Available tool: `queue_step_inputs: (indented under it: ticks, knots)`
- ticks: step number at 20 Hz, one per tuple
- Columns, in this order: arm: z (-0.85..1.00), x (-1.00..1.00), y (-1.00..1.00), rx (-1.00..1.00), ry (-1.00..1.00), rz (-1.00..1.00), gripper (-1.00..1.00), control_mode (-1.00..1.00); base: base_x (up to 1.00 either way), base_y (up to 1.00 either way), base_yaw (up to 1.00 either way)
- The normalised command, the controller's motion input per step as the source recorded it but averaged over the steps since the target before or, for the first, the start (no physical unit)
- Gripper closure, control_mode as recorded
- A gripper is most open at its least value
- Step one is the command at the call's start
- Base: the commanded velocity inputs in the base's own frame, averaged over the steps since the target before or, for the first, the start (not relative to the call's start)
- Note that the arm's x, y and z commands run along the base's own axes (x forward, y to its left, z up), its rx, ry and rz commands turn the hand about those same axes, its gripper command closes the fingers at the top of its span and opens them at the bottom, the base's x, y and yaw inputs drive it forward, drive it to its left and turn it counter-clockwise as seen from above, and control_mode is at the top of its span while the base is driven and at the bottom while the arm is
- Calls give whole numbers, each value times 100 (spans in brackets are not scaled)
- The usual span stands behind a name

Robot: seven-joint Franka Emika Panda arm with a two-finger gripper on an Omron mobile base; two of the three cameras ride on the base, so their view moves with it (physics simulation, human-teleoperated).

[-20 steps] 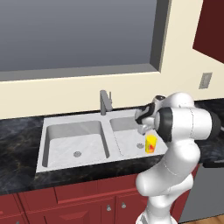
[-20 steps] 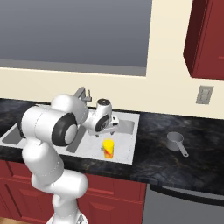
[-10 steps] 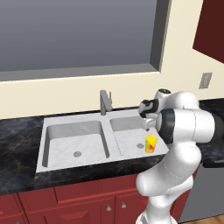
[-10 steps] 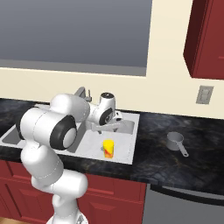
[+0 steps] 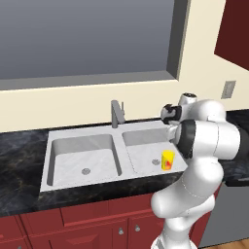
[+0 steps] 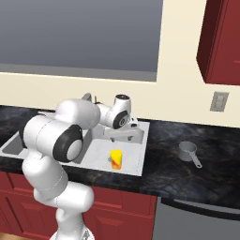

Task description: Move any existing items from the left basin to the right basin for drying. Then move the measuring cup from the counter to the left basin of the sink for washing.

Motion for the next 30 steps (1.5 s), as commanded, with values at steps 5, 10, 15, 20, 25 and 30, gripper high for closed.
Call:
queue_step_inputs:
  ticks: [5, 10, 15, 20, 25, 30]
  knots:
    - [14, -14, -36, 0, 8, -4, -100, -100, 0, 0, 0]
    - [9, -17, -35, 0, 6, -6, -100, -100, 0, 0, 0]
    - [3, -26, -31, -1, 1, -6, -100, -100, 0, 0, 0]
    - [0, -40, -29, -3, 0, -11, -100, -100, 0, 0, 0]
    - [2, -39, -26, -5, 0, -13, -100, -100, 0, 0, 0]
    - [9, -37, -26, -6, 0, -15, -100, -100, 0, 0, 0]
